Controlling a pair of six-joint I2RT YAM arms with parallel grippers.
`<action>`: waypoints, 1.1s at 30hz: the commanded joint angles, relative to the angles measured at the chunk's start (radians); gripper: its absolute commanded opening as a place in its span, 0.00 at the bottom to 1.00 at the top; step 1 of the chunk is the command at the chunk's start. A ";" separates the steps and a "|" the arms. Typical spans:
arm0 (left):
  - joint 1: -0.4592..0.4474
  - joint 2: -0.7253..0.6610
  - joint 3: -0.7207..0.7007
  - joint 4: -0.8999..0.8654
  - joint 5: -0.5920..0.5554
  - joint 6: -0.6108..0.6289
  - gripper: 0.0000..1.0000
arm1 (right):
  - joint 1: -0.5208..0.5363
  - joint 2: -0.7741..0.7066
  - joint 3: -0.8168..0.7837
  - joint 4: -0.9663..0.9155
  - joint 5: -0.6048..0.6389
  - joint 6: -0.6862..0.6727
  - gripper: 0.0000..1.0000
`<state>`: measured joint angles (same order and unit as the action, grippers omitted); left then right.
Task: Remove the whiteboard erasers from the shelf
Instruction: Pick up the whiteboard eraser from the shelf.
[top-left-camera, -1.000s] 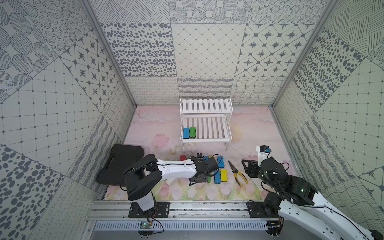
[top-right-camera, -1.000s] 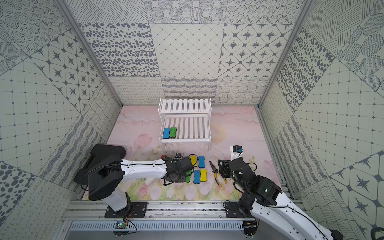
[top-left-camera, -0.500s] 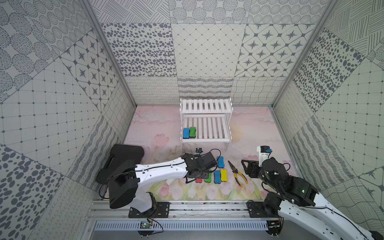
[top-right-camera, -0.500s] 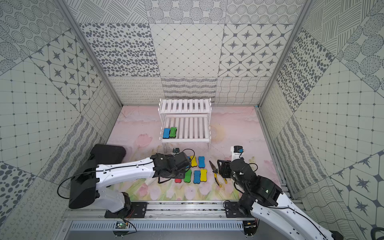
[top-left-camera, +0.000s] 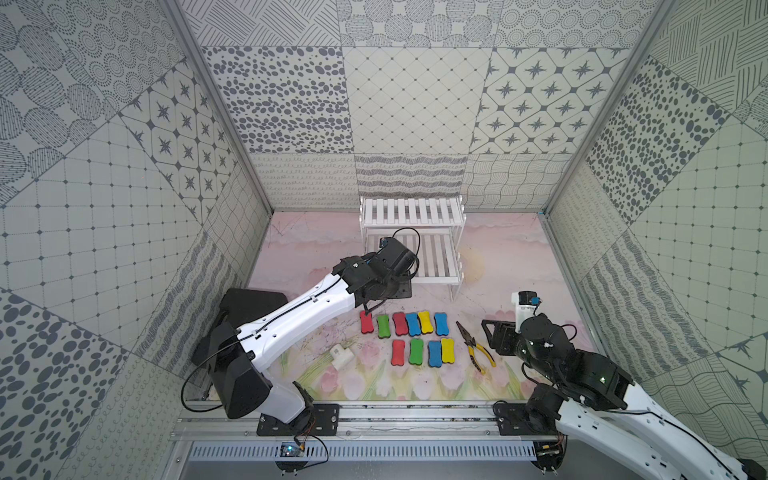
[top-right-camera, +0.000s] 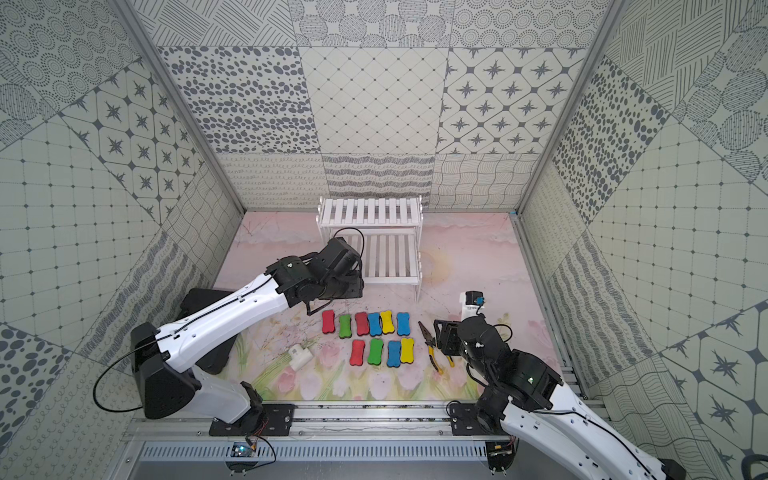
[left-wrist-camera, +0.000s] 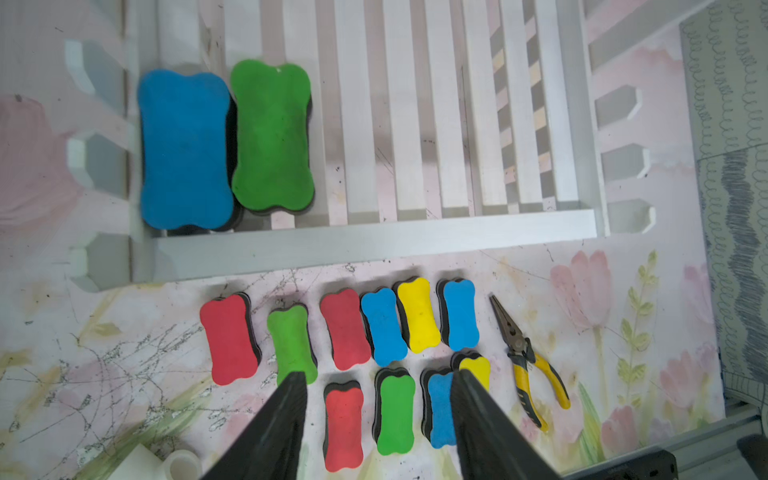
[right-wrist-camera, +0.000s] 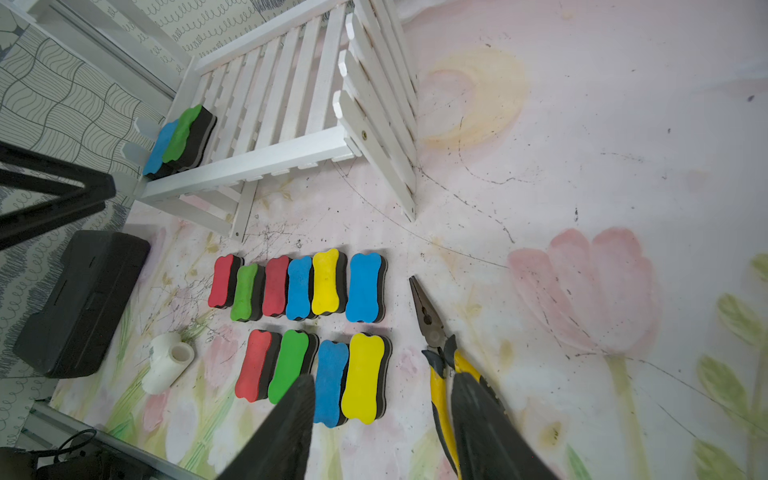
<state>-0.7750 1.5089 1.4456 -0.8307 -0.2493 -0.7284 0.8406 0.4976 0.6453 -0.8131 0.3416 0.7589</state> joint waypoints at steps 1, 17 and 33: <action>0.072 0.044 0.061 -0.018 -0.034 0.169 0.58 | -0.005 0.011 0.023 0.021 0.007 0.003 0.57; 0.160 0.220 0.177 0.073 -0.026 0.310 0.61 | -0.012 0.048 0.027 0.034 0.005 0.008 0.57; 0.166 0.204 0.115 0.135 -0.060 0.294 0.64 | -0.023 0.048 0.018 0.039 -0.001 0.013 0.57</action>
<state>-0.6117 1.7451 1.5929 -0.7616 -0.2779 -0.4500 0.8234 0.5339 0.6453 -0.8112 0.3412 0.7597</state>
